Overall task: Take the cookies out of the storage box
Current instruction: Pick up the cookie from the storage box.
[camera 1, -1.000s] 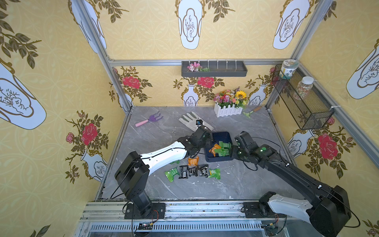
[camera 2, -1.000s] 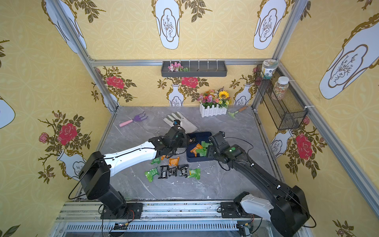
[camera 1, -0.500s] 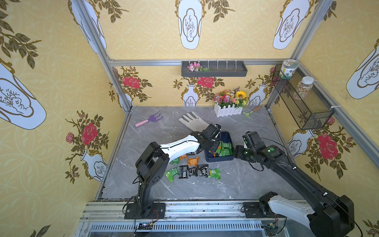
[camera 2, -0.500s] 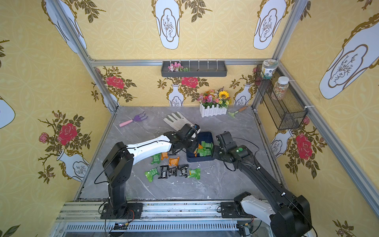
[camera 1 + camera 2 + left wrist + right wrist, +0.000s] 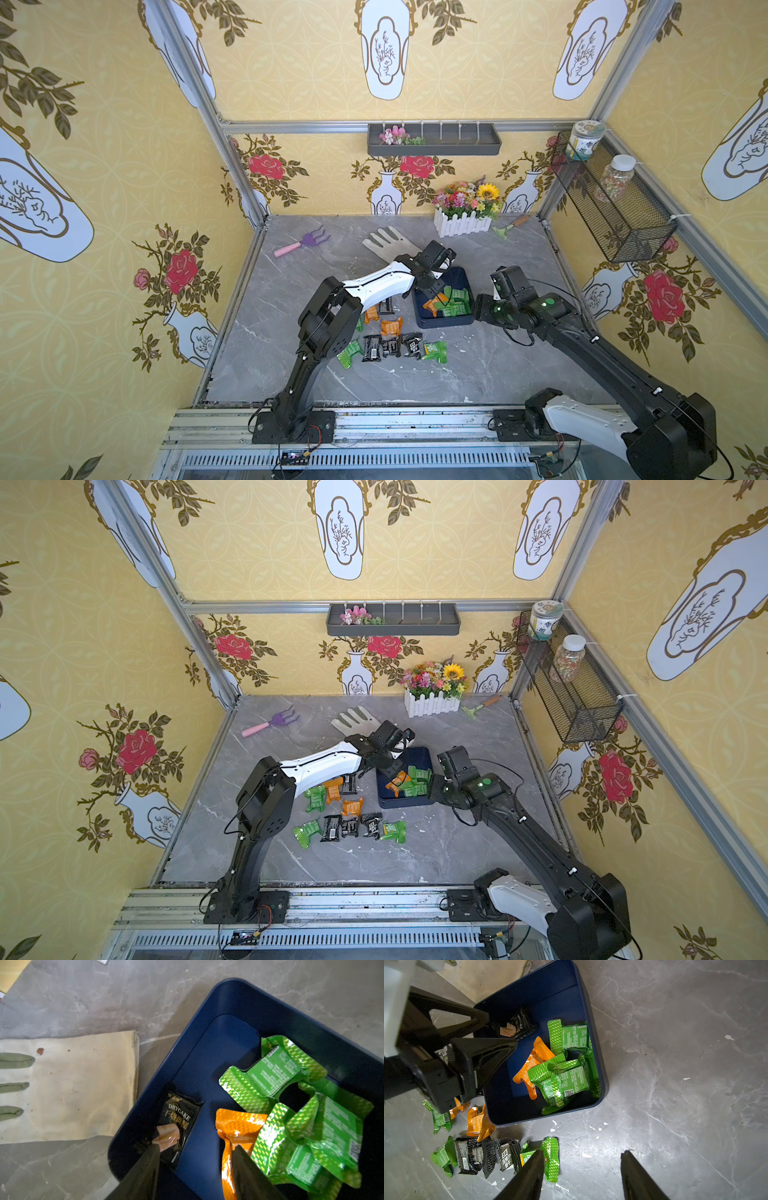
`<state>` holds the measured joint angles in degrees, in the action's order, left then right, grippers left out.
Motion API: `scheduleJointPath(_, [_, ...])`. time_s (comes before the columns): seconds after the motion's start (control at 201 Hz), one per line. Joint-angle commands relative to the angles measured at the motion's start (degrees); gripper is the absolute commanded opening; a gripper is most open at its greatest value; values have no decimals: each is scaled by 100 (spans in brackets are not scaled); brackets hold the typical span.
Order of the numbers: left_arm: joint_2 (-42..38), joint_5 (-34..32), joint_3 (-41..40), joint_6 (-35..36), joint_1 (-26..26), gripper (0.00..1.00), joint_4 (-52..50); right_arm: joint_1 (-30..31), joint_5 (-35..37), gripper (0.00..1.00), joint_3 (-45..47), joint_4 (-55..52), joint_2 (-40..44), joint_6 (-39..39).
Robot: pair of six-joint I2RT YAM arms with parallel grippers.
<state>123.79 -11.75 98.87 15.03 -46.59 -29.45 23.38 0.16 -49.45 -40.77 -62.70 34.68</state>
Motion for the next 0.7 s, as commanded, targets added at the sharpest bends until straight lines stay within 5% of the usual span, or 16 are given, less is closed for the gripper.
scheduleJointPath(0.0, [225,-71,161,333,62,61,-245,4,15,62,-58,-44,21,13])
scheduleJointPath(0.692, [1082,-421,991,579,183,61,-821,3,0,61,0,-28,82,117])
